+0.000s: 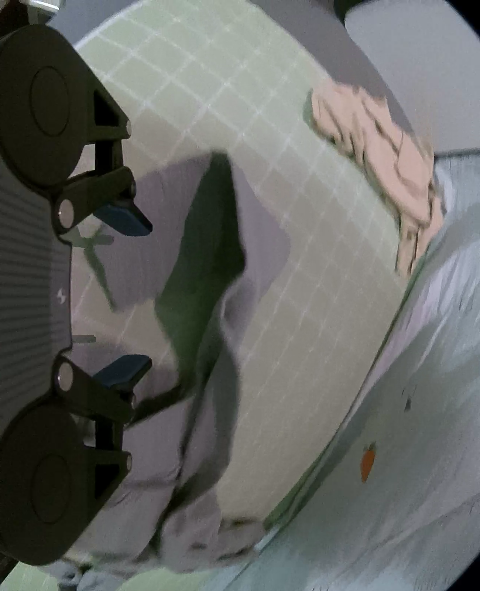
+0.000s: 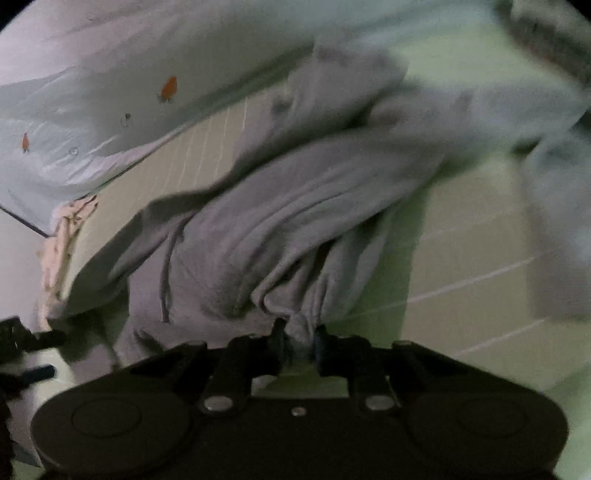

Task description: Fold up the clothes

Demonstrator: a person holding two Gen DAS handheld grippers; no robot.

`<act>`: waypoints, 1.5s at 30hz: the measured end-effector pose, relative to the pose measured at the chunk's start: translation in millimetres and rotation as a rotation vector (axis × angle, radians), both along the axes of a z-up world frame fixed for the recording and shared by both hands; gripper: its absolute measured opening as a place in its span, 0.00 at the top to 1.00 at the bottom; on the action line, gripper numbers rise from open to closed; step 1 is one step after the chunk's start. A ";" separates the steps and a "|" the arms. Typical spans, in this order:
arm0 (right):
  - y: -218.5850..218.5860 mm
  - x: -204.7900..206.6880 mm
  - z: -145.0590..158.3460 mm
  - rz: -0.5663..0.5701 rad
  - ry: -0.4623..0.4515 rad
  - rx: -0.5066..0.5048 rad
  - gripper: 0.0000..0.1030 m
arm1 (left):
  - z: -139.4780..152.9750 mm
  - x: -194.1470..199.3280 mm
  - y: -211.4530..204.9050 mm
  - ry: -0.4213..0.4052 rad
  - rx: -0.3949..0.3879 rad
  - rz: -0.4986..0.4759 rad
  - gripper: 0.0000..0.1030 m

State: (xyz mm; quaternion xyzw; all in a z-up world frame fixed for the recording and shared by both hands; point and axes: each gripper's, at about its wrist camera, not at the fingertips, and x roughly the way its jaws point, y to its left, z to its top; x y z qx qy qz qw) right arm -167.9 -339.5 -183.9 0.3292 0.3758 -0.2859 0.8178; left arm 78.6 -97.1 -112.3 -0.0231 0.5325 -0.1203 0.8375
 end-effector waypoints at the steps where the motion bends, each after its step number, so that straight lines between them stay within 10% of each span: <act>1: 0.4 -10.9 7.8 -0.011 0.022 -0.060 0.86 | -2.0 -0.5 4.0 -0.002 0.007 0.008 0.30; 9: -11.6 -63.7 12.9 -0.223 0.304 -0.203 0.67 | -14.8 -4.5 21.4 0.009 0.031 0.005 0.30; 15: 7.1 -34.0 28.3 -0.238 0.252 -0.297 0.19 | -20.8 -0.4 13.1 0.025 0.011 -0.100 0.22; 20: 19.3 1.6 37.1 -0.210 0.203 -0.347 0.12 | -31.5 17.3 -1.6 0.055 -0.004 -0.177 0.15; 25: 12.5 32.1 29.9 -0.239 0.180 -0.313 0.11 | -54.4 58.8 12.4 0.169 -0.106 -0.021 0.14; 30: -3.0 52.0 16.9 -0.290 0.198 -0.258 0.28 | -65.2 89.8 18.9 0.180 -0.150 0.071 0.15; 33: -10.0 55.6 9.7 -0.327 0.216 -0.221 0.71 | -65.9 101.0 16.1 0.143 -0.108 0.088 0.41; 35: -10.8 56.5 8.1 -0.325 0.222 -0.201 0.88 | -65.7 109.5 14.0 0.097 -0.074 0.083 0.83; 45: -6.3 34.8 59.6 -0.348 0.215 -0.357 0.92 | -53.9 196.1 35.0 -0.052 -0.057 0.161 0.99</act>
